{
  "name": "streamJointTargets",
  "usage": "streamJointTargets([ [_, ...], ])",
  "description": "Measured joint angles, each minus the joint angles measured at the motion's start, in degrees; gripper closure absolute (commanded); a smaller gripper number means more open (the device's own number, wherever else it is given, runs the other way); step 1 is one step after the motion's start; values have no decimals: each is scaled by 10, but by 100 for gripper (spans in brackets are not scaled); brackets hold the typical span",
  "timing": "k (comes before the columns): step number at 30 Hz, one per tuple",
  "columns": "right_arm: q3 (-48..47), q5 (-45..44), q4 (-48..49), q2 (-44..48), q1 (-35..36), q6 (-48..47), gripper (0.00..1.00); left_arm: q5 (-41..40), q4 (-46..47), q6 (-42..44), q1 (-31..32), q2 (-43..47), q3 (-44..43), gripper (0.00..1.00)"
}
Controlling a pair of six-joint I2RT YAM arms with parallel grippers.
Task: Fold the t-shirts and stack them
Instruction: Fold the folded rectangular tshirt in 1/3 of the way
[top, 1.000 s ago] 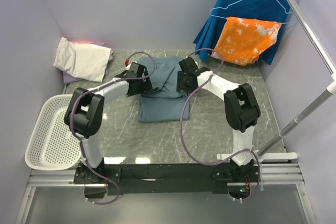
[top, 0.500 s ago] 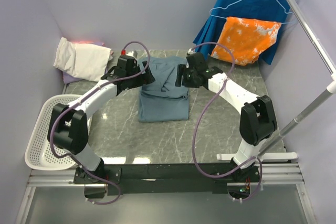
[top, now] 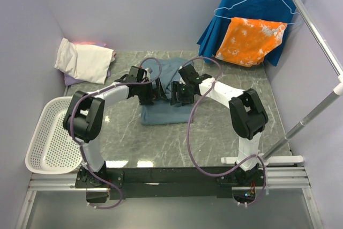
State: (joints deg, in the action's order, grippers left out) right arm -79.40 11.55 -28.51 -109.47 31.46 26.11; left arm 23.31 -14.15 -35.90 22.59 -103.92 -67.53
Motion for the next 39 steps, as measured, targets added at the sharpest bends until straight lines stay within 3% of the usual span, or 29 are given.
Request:
streamJointTargets([
  [11,-86,-78,-16,-82,-4,-5,30,-22,-12,10,0,-104,-127,1],
  [20,-178,-156,-9,-138,-50,-13,26,-197,37,13,-26,-111,-119,1],
  [24,-150,-155,17,-114,-81,-15,25,-242,30,19,-42,-70,-71,1],
  [32,7,-83,30,36,-87,-16,30,-216,45,14,-37,152,106,1],
  [36,85,-54,38,83,-76,-15,32,-197,51,6,-26,220,192,22],
  [39,133,-38,47,94,-75,-13,34,-195,51,3,-17,242,245,25],
])
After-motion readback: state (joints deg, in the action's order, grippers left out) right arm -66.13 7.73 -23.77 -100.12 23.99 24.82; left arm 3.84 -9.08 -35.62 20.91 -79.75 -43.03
